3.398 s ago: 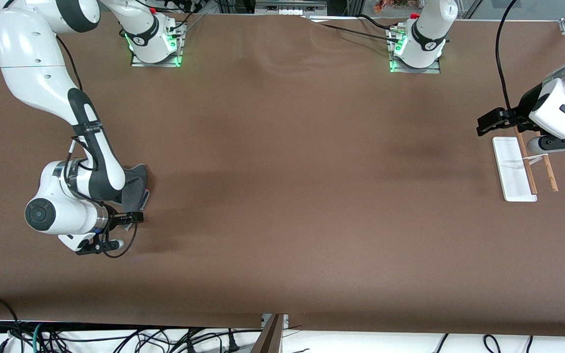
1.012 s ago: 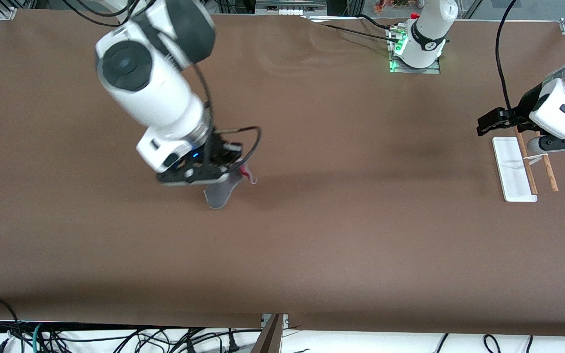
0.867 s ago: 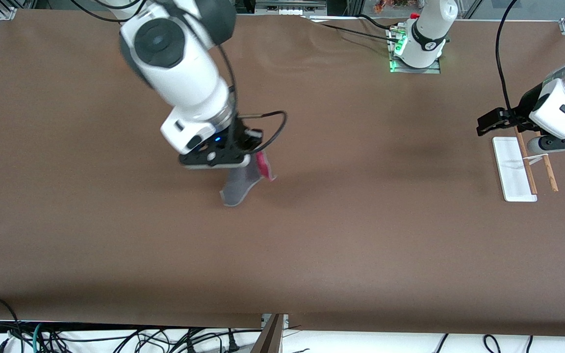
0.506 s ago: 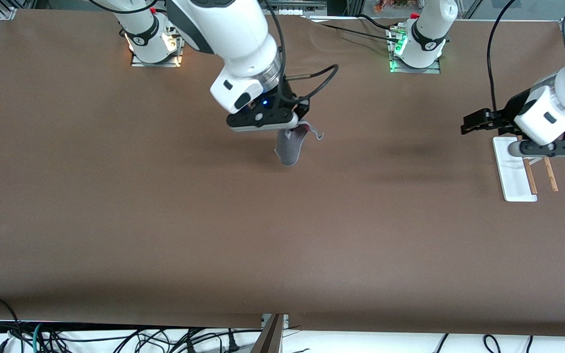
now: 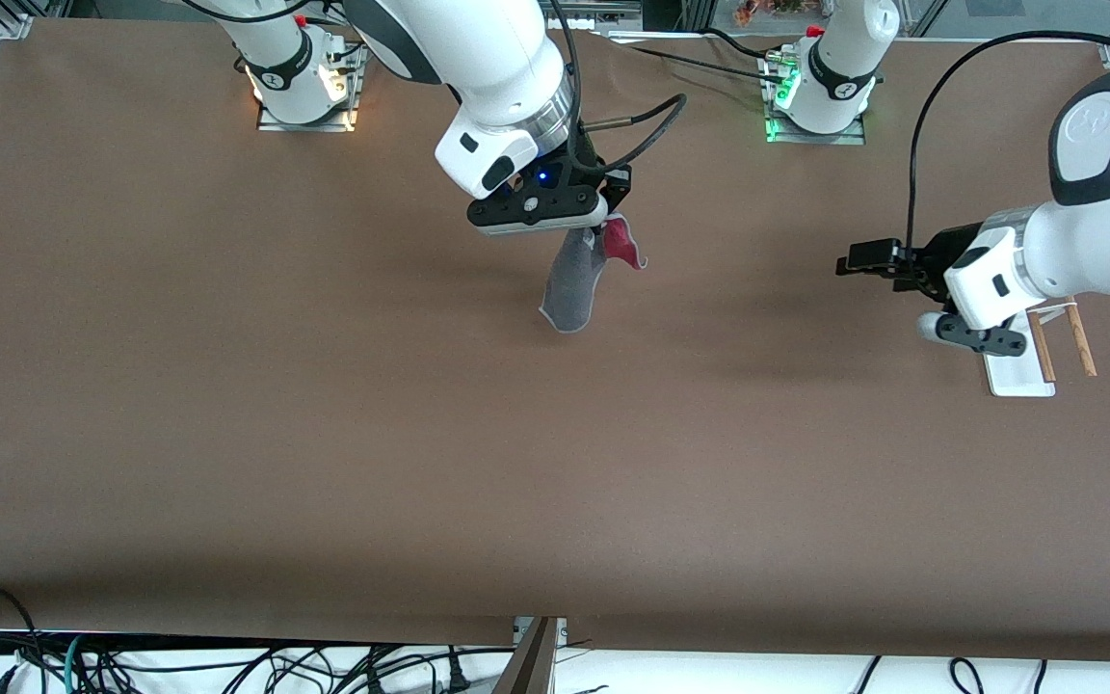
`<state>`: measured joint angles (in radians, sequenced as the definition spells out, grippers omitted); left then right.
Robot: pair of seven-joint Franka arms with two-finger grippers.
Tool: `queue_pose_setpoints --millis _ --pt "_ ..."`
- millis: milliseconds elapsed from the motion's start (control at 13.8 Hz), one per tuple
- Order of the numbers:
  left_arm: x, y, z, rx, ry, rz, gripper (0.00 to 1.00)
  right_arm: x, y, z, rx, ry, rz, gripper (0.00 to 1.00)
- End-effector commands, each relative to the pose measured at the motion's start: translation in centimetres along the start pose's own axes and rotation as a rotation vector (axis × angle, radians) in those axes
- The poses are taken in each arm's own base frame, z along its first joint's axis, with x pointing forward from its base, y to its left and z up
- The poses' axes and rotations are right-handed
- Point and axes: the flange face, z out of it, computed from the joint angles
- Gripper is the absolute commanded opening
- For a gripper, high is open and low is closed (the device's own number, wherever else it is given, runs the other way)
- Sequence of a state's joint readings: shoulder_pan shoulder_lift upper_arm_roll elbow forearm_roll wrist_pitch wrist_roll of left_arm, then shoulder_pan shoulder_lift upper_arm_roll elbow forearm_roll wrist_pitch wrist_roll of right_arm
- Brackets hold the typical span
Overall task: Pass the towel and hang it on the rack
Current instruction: 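Move the left gripper toward the towel held by the right gripper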
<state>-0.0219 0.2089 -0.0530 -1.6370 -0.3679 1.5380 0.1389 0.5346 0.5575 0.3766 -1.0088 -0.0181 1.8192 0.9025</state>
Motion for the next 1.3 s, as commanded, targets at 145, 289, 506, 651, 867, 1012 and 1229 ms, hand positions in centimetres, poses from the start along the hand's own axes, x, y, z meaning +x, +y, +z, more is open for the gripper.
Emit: queue_pose_setpoints --millis 145,289,506,651,867,1012,1229 --pt "-0.4 2.0 4.0 -0.121 0.076 0.292 0.99 -0.2 -0.7 0.2 0.032 -0.001 0.016 0.00" --pt "-0.2 3.4 6.2 -0.166 0.105 0.414 0.99 -0.1 -0.6 0.2 0.030 -0.001 0.015 0.00" --pt "0.7 5.1 11.0 -0.252 0.130 0.581 0.99 -0.1 -0.6 0.0 0.033 0.003 0.019 0.00" --pt "1.4 6.7 12.8 -0.280 0.181 0.697 1.00 -0.1 -0.8 -0.1 0.044 0.009 0.018 0.00" --pt "1.6 10.9 13.7 -0.275 0.242 0.765 1.00 -0.3 -0.9 -0.1 0.043 0.009 0.016 0.00" --pt "2.2 12.7 14.3 -0.275 0.290 0.768 1.00 -0.2 -0.9 0.0 0.043 0.008 0.017 0.00" --pt "2.6 15.0 15.2 -0.255 0.338 0.788 1.00 -0.3 -0.9 -0.1 0.043 0.009 0.016 0.00"
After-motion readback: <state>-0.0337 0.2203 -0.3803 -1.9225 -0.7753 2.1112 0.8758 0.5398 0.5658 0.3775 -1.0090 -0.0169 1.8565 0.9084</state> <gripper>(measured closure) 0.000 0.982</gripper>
